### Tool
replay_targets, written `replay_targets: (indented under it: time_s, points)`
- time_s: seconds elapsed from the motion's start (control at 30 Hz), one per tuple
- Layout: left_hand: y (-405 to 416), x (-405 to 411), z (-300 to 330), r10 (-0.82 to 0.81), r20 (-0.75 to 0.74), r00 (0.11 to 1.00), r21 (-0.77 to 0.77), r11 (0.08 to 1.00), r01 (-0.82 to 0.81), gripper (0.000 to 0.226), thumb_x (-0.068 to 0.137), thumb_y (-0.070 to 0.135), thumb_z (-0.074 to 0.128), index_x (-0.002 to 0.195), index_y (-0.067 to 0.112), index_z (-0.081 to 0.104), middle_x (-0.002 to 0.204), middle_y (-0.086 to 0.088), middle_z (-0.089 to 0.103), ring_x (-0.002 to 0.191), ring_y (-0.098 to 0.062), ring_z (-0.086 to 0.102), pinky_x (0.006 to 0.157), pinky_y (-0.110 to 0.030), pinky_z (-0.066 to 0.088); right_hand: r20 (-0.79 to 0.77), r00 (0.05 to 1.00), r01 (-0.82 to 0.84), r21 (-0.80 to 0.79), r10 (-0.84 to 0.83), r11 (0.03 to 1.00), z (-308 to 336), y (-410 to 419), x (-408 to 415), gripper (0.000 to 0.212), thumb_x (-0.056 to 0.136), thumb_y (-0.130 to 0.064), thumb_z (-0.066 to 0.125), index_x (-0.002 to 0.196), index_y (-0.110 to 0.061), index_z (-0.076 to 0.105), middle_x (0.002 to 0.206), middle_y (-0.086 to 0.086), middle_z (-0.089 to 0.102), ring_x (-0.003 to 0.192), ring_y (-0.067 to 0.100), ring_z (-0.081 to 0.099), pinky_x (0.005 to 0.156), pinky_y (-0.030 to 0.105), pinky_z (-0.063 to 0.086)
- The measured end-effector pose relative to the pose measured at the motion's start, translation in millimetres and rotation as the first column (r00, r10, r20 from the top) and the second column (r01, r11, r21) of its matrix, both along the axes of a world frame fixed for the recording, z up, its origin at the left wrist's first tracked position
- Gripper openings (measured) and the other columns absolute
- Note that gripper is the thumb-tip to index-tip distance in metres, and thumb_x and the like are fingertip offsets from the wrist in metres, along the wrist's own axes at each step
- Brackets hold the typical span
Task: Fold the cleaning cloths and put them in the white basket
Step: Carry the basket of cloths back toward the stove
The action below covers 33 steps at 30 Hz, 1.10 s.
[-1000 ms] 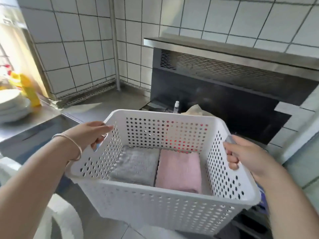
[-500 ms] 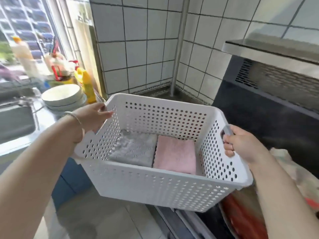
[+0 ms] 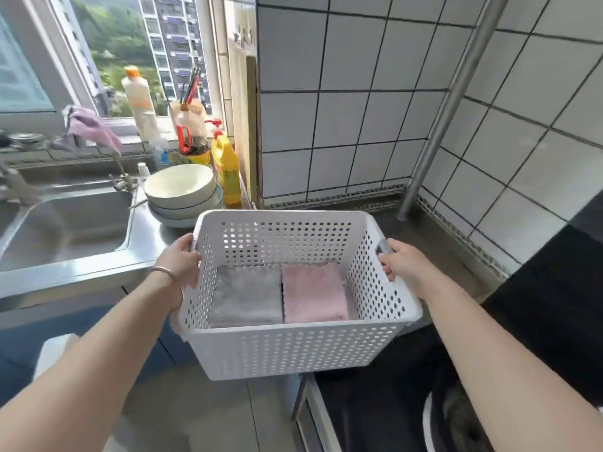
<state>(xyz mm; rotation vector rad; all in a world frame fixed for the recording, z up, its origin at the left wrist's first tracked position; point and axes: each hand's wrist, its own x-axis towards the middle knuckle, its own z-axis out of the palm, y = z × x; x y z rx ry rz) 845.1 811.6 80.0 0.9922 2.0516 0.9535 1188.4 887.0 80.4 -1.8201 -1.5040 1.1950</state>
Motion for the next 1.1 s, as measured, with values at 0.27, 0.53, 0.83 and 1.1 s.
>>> replay_targets:
  time_s: [0.27, 0.53, 0.83, 1.1]
  points:
    - [46, -2, -27, 0.082, 0.184, 0.98, 0.047, 0.995, -0.092, 0.049, 0.094, 0.0, 0.038, 0.139, 0.02, 0.036, 0.081, -0.009, 0.055, 0.051, -0.018, 0.037, 0.045, -0.027, 0.037, 0.029, 0.998, 0.05, -0.036, -0.049, 0.998, -24, 62, -17, 0.035, 0.093, -0.006, 0.042, 0.128, -0.006, 0.047, 0.095, 0.012, 0.055, 0.077, 0.023, 0.045, 0.068, 0.034, 0.039]
    - [74, 17, -44, 0.156, 0.255, 0.954, 0.062, 0.982, -0.177, 0.051, 0.093, 0.005, 0.038, 0.138, 0.029, 0.037, 0.098, -0.012, 0.061, 0.052, -0.015, 0.041, 0.051, -0.027, 0.036, 0.423, 0.901, 0.036, 0.153, -0.098, 0.988, -31, 74, -14, 0.047, 0.09, -0.015, 0.047, 0.136, -0.02, 0.041, 0.13, 0.011, 0.038, 0.113, 0.032, 0.043, 0.098, 0.042, 0.042]
    - [119, 84, -64, 0.187, 0.45, 0.874, 0.082, 0.965, -0.248, 0.054, 0.09, 0.007, 0.034, 0.137, 0.034, 0.036, 0.113, -0.013, 0.061, 0.067, -0.021, 0.053, 0.06, -0.029, 0.044, 0.699, 0.716, -0.309, 0.314, 0.002, 0.898, -38, 10, -24, 0.05, 0.089, -0.046, 0.028, 0.124, -0.025, 0.056, 0.123, -0.005, 0.053, 0.117, 0.015, 0.04, 0.099, 0.031, 0.031]
    - [164, 143, -64, 0.163, 0.446, 0.88, 0.098, 0.968, -0.229, 0.054, 0.091, 0.005, 0.033, 0.14, 0.026, 0.035, 0.132, -0.004, 0.054, 0.108, -0.03, 0.058, 0.093, -0.04, 0.048, 0.661, 0.75, -0.202, 0.267, -0.026, 0.942, -58, -1, 9, 0.047, 0.099, -0.031, 0.032, 0.145, -0.022, 0.028, 0.154, -0.003, 0.021, 0.143, 0.013, 0.007, 0.115, 0.029, 0.009]
